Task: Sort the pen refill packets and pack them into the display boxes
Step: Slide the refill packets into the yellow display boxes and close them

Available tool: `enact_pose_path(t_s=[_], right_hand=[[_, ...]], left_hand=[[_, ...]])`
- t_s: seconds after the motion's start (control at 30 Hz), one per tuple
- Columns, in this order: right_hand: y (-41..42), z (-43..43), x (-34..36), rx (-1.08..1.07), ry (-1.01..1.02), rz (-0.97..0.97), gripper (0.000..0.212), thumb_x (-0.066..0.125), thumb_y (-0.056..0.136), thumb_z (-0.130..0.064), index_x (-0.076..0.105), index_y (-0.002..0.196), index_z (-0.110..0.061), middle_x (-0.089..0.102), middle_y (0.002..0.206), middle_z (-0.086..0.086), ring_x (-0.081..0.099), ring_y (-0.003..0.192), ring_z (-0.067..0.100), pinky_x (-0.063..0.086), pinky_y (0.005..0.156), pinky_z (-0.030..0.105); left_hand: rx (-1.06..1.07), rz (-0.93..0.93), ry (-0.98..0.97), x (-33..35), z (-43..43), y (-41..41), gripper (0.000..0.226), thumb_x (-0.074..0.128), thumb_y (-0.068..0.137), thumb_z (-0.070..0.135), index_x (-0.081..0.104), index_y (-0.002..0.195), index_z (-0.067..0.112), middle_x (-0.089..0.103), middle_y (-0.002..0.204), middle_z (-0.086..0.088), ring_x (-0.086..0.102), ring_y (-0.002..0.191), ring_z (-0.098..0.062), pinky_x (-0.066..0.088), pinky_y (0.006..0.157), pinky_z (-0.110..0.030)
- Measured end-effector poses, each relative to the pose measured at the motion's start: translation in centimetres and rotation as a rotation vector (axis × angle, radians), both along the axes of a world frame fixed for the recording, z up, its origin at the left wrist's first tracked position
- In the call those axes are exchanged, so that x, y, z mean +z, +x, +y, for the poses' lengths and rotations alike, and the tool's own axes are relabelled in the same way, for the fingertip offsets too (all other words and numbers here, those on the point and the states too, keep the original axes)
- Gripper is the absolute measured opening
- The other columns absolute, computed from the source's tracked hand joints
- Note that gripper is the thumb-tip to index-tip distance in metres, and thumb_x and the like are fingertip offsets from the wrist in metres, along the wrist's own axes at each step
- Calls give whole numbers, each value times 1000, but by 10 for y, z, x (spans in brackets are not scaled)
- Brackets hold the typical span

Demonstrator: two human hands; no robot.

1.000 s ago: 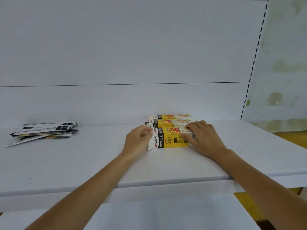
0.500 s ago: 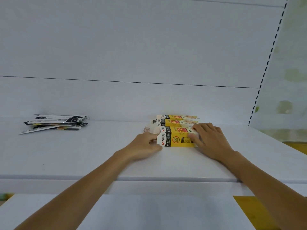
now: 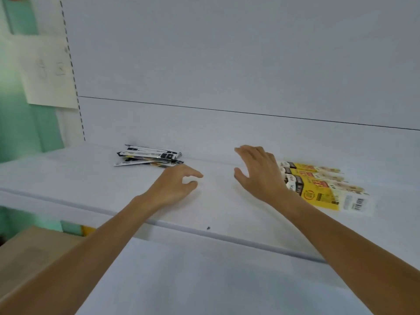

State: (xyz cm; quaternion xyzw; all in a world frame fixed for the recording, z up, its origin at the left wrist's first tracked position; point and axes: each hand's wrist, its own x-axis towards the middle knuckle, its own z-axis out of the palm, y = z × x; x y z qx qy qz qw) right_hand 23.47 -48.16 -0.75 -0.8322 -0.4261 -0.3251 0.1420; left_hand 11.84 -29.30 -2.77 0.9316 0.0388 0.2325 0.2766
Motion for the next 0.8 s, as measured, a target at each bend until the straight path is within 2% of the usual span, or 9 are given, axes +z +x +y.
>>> enact_pose_path(t_s=[0.1,0.17,0.27,0.37,0.53,0.7,0.8], right_hand=[[-23,69,-1,143,47,66,47,53,85,-21,50,129,-7,54,130,8,49,118,28,39,94,41],[-37,115,-4,209,19,94,50,52,87,-16,43,135,-10,47,137,5,43,123,25,35,97,39],[-53,179,-6,252,-21,124,54,48,88,-14,35,140,-14,38,144,1,37,128,22,31,100,34],[-67,230,-3,248,31,238,54,47,89,-13,33,141,-14,38,144,1,36,128,22,32,100,34],[-64,288,-11,168,-55,222,53,46,90,-14,31,141,-14,39,143,3,38,126,24,37,98,37],[-39,295,-9,-19,-25,294,54,45,91,-13,29,143,-16,35,146,1,36,129,21,35,101,39],[-16,277,-7,-153,94,391,55,43,89,-7,34,141,-17,42,140,5,42,123,23,38,99,39]], left_hand=[[96,24,-49,-7,55,-35,23,57,89,14,68,105,26,59,113,10,53,105,-5,34,85,-16],[155,55,-15,-12,93,-57,23,58,88,13,67,104,27,60,113,10,52,107,-6,33,85,-15],[225,78,28,-10,150,-82,23,59,87,14,67,104,27,60,116,7,53,111,-9,32,84,-14],[239,91,41,1,203,-95,24,58,89,14,66,109,25,59,120,3,53,112,-13,34,87,-18],[162,46,27,1,266,-84,24,58,89,15,65,109,27,57,114,5,52,108,-10,38,92,-23],[50,113,83,-1,298,-42,26,58,89,17,63,114,24,58,117,1,52,110,-13,38,90,-23],[-10,115,136,6,300,-9,23,55,92,23,63,113,20,58,119,-1,52,110,-16,37,90,-24]])
